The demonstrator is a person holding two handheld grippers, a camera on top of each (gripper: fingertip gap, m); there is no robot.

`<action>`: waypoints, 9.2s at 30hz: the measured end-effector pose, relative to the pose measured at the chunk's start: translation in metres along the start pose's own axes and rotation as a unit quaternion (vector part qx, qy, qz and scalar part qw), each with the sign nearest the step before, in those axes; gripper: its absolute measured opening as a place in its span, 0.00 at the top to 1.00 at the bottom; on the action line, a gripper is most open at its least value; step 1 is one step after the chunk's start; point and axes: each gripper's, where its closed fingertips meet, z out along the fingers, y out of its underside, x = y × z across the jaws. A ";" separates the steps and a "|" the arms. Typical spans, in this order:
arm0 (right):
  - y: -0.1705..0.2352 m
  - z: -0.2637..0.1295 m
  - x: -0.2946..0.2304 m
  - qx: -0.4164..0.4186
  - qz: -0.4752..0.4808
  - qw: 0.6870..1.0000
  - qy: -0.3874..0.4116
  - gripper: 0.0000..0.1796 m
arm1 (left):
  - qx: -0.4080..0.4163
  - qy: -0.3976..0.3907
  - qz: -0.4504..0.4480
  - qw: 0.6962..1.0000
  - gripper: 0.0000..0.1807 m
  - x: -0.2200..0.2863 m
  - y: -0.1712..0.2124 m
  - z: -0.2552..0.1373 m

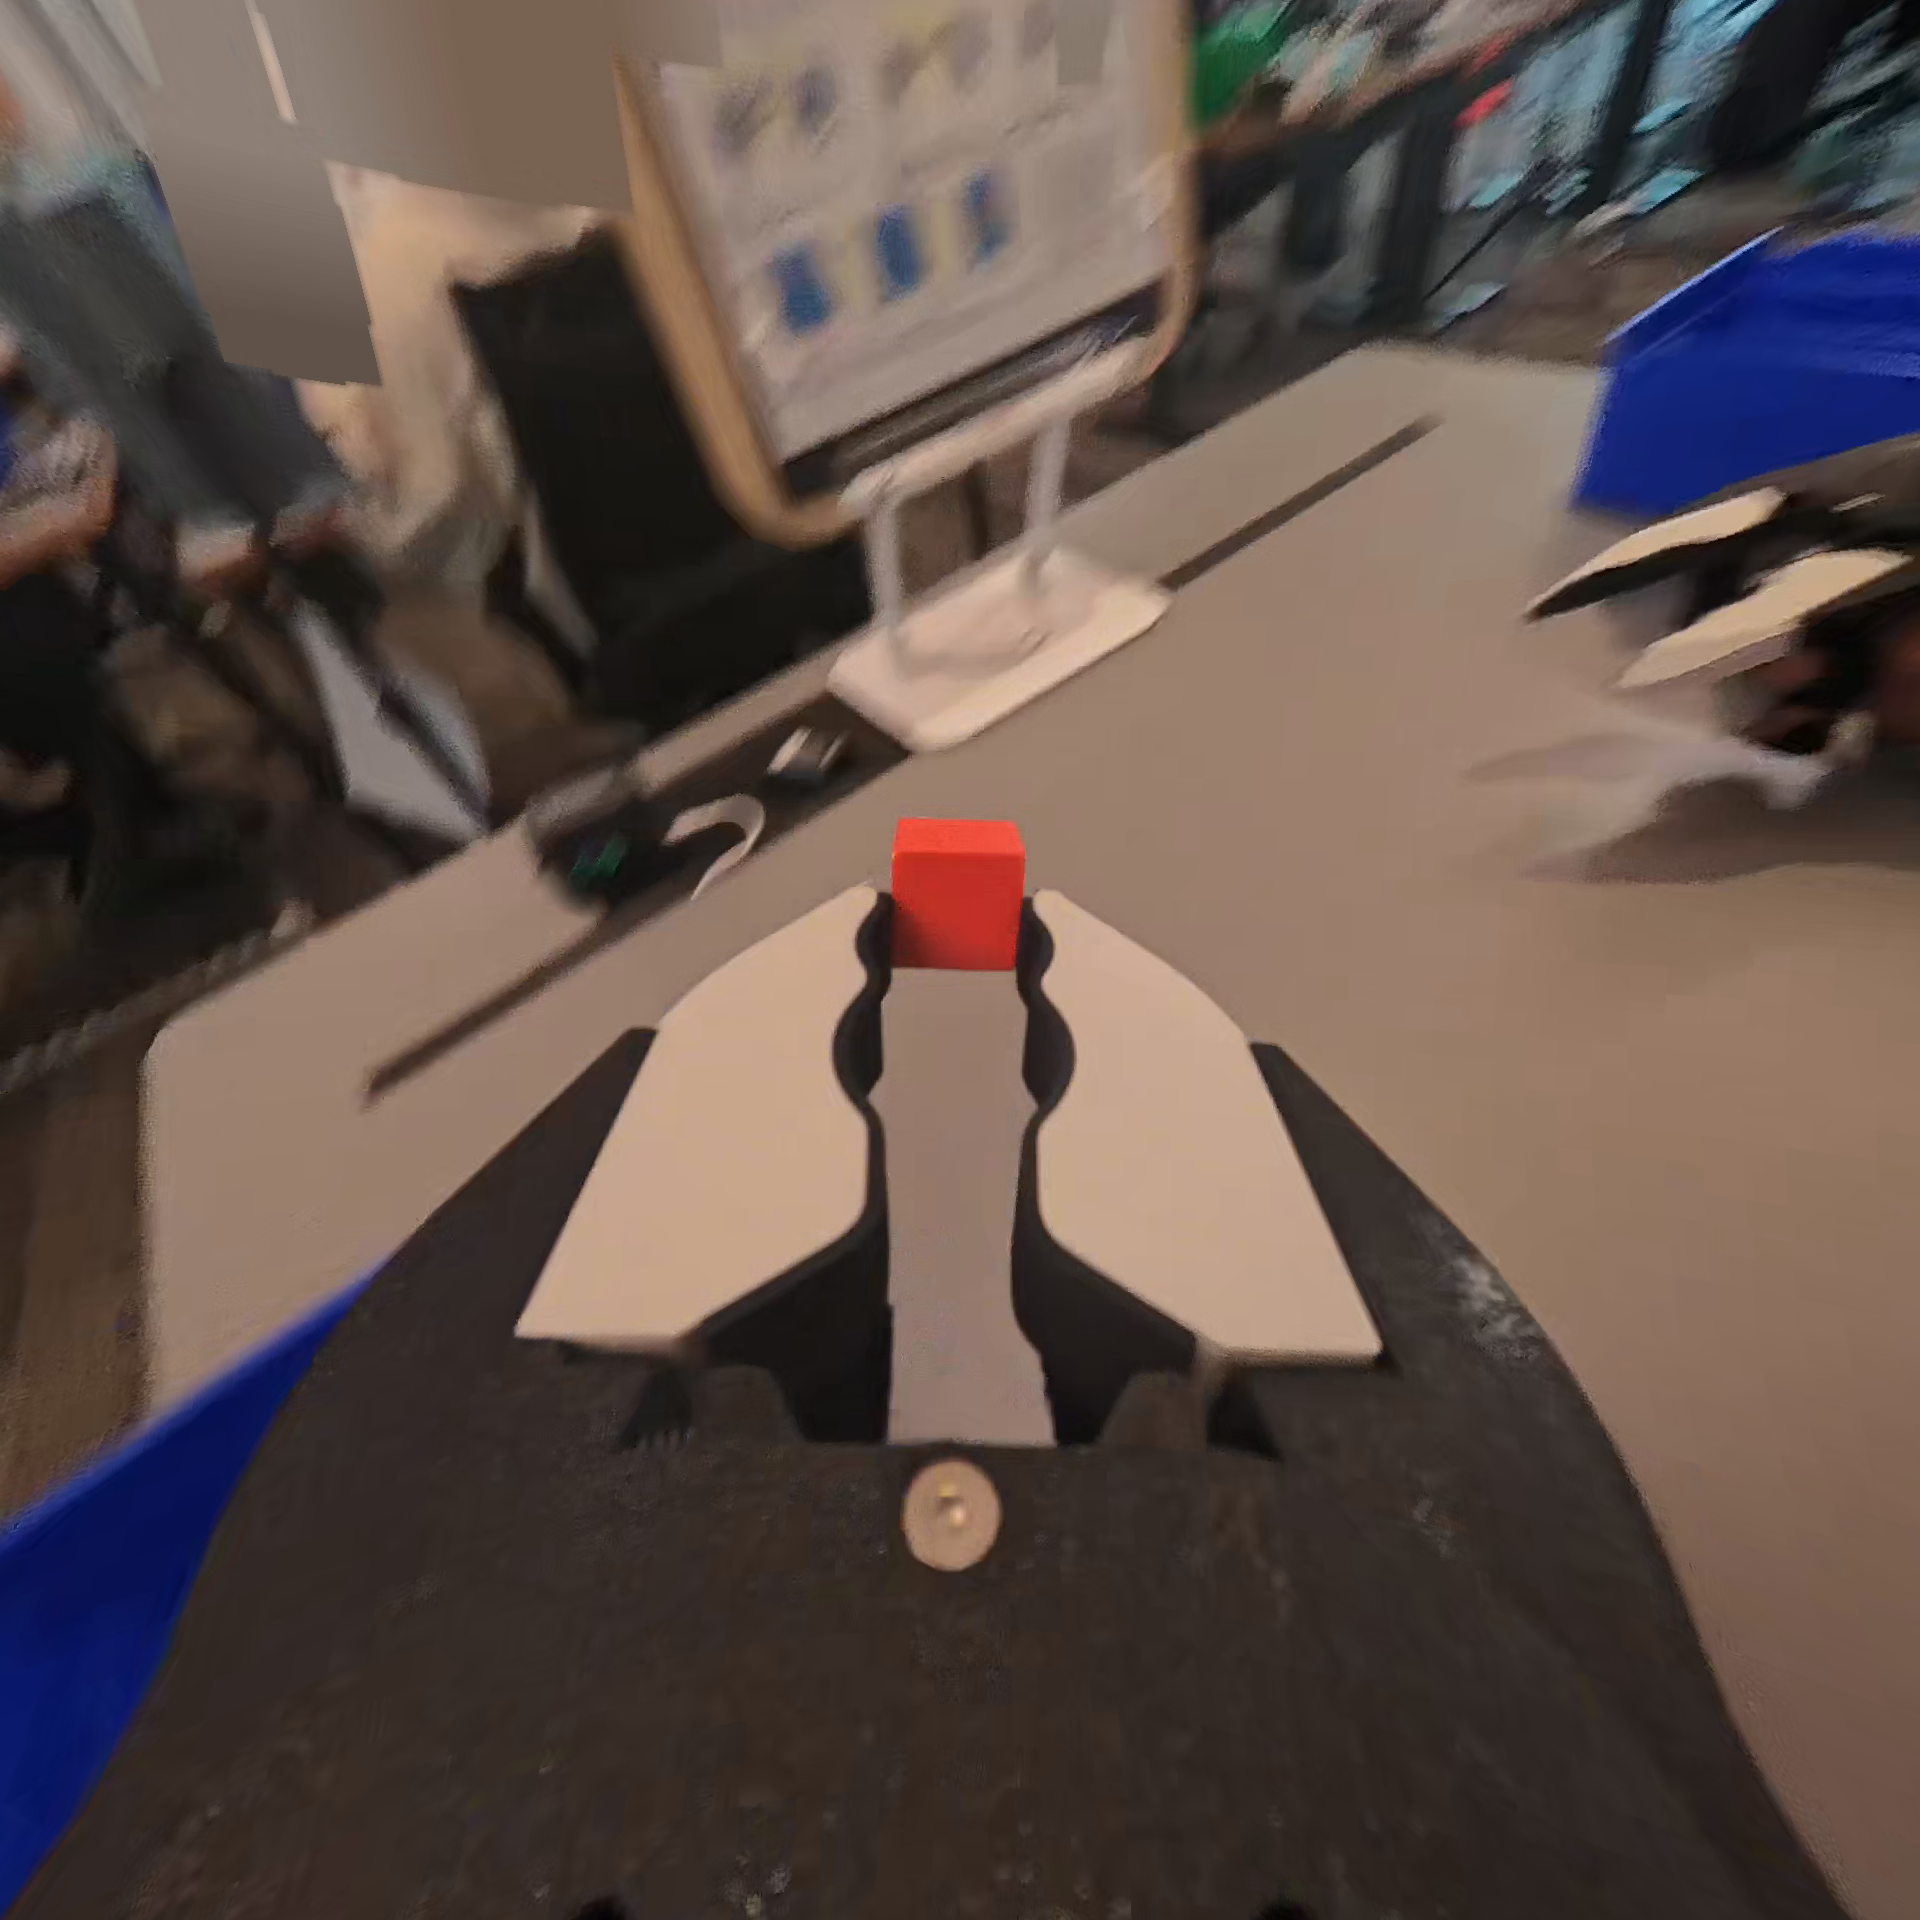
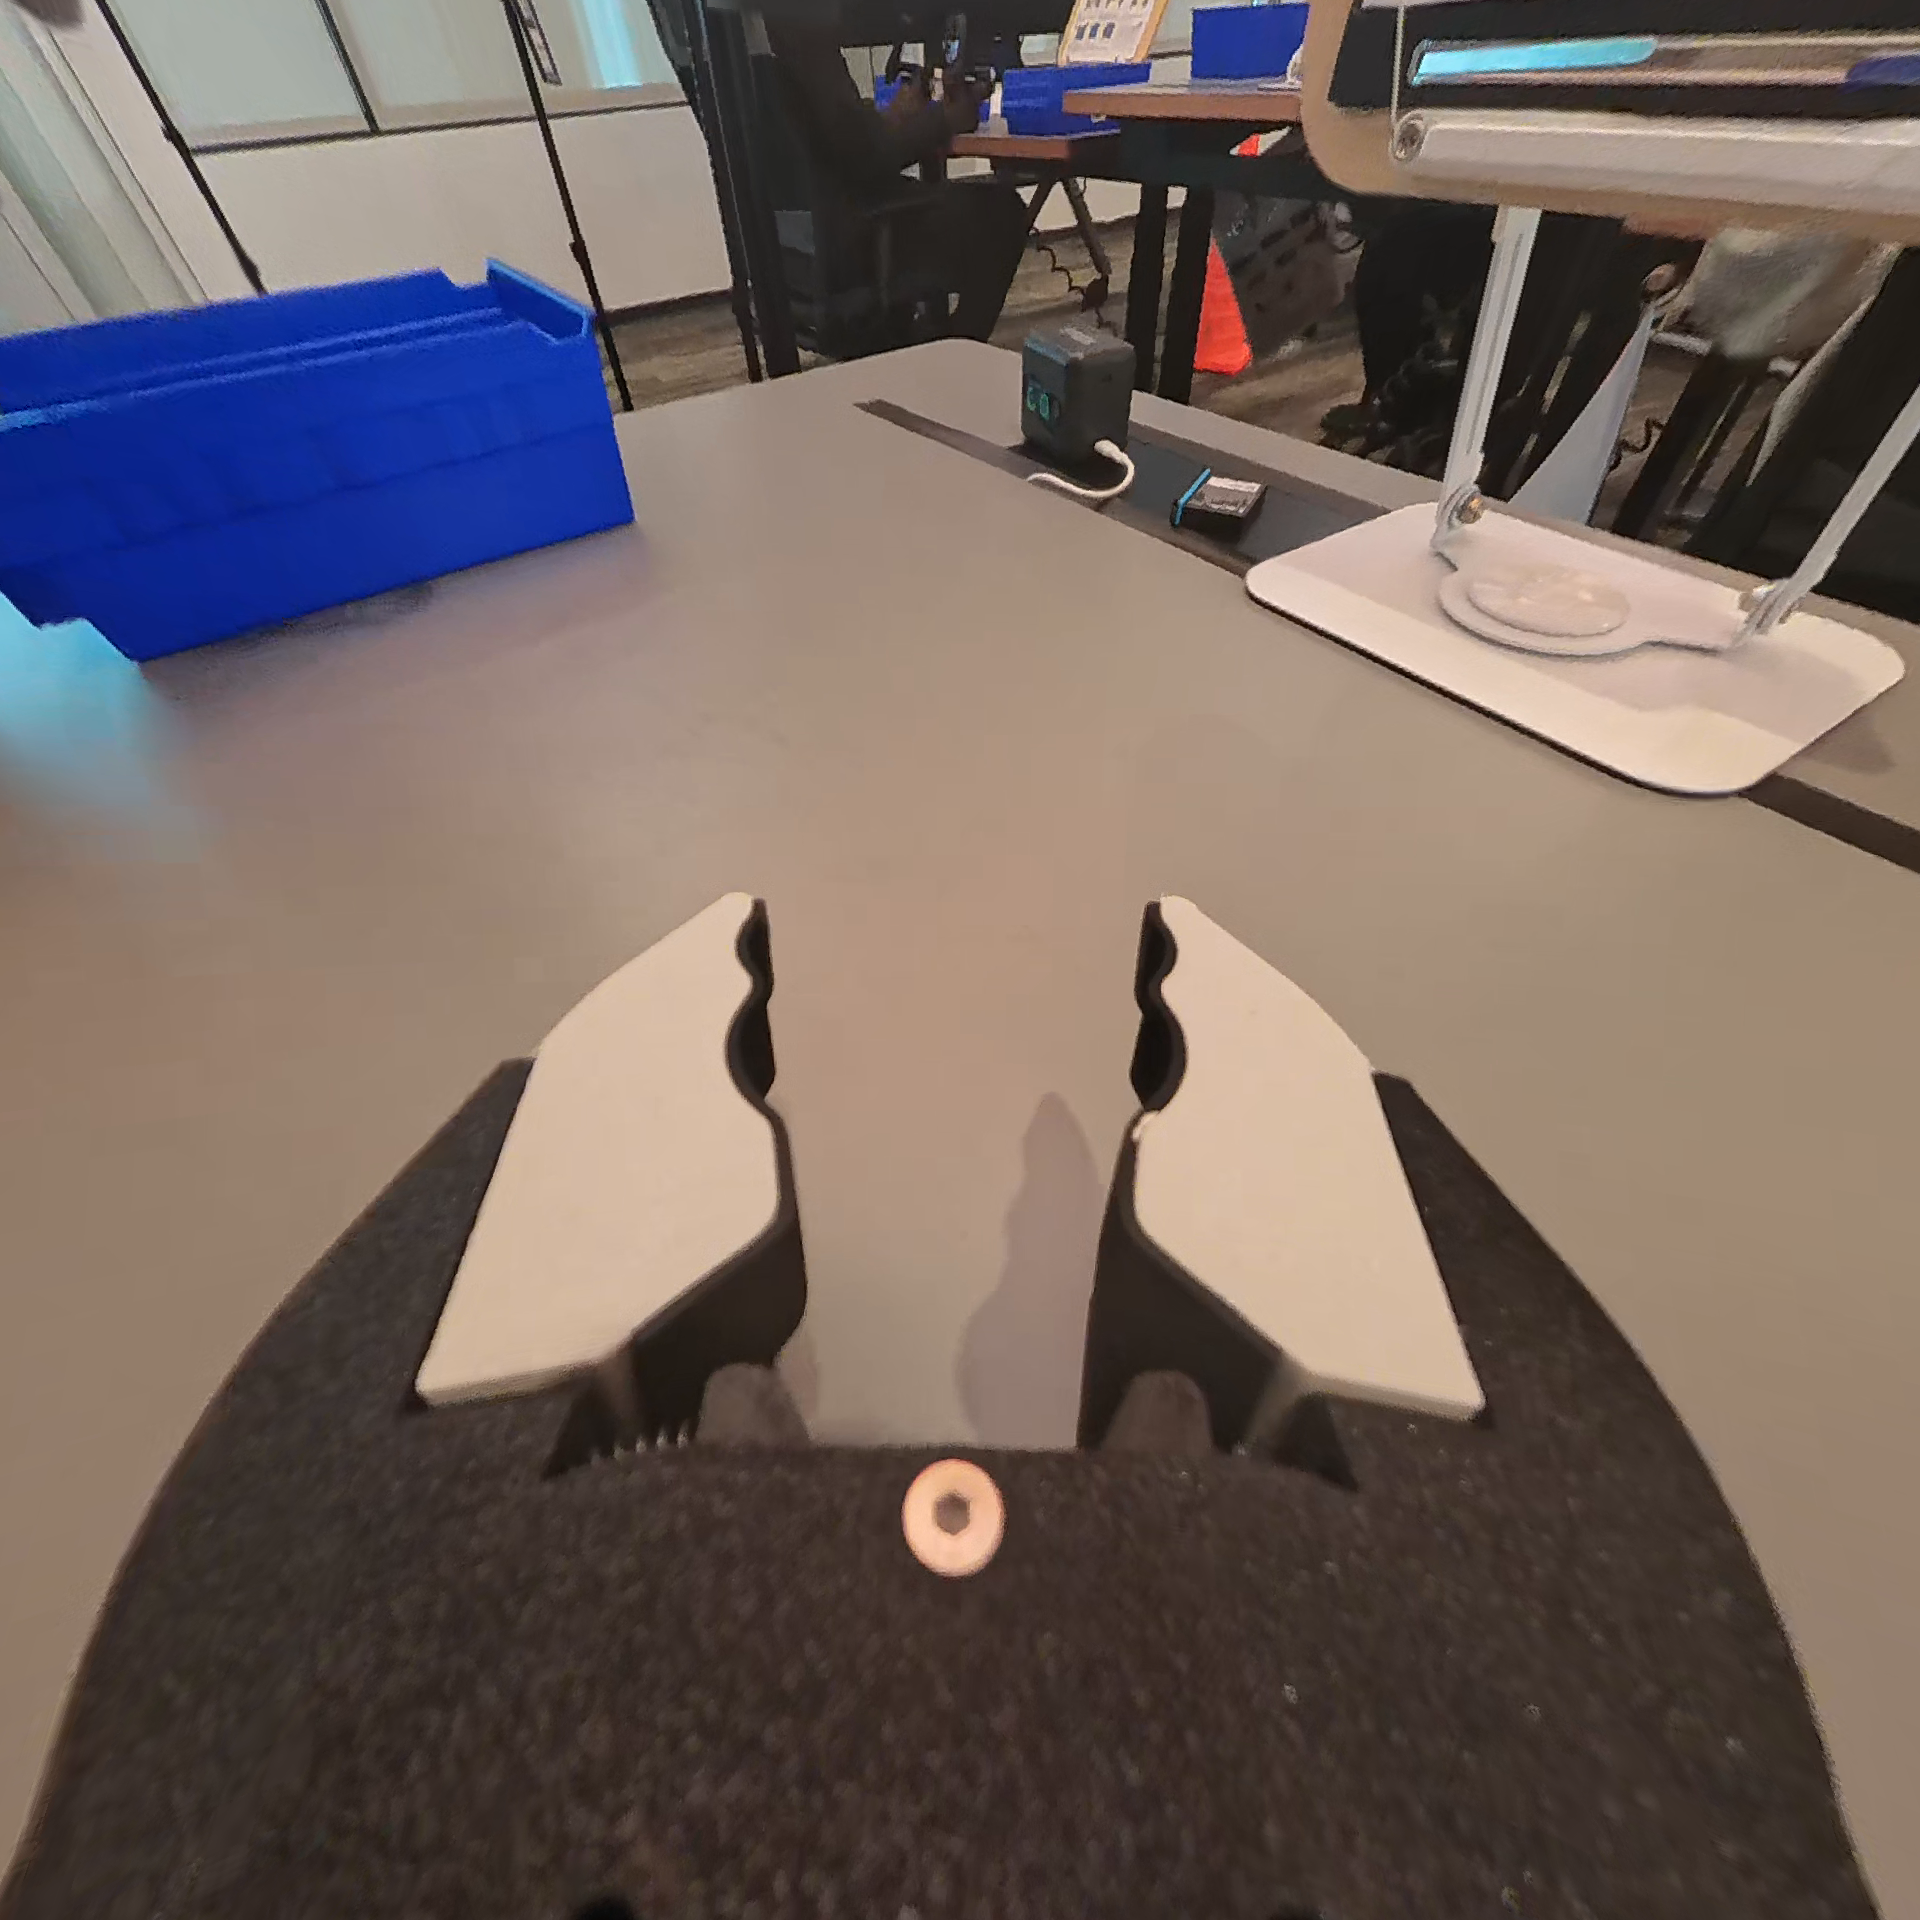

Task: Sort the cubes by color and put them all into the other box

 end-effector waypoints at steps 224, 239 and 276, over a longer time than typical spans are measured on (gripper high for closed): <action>-0.080 -0.050 -0.057 -0.022 0.443 0.834 -0.329 0.87 | 0.175 0.312 0.037 0.933 0.53 0.229 -0.002 0.151; 0.078 -0.344 0.182 -0.428 0.290 0.801 0.303 0.87 | 0.186 0.285 0.089 0.936 0.63 0.234 -0.010 0.144; -0.084 -0.041 0.031 -0.025 0.034 0.998 0.052 0.51 | 0.157 0.267 0.086 0.947 0.66 0.223 0.005 0.156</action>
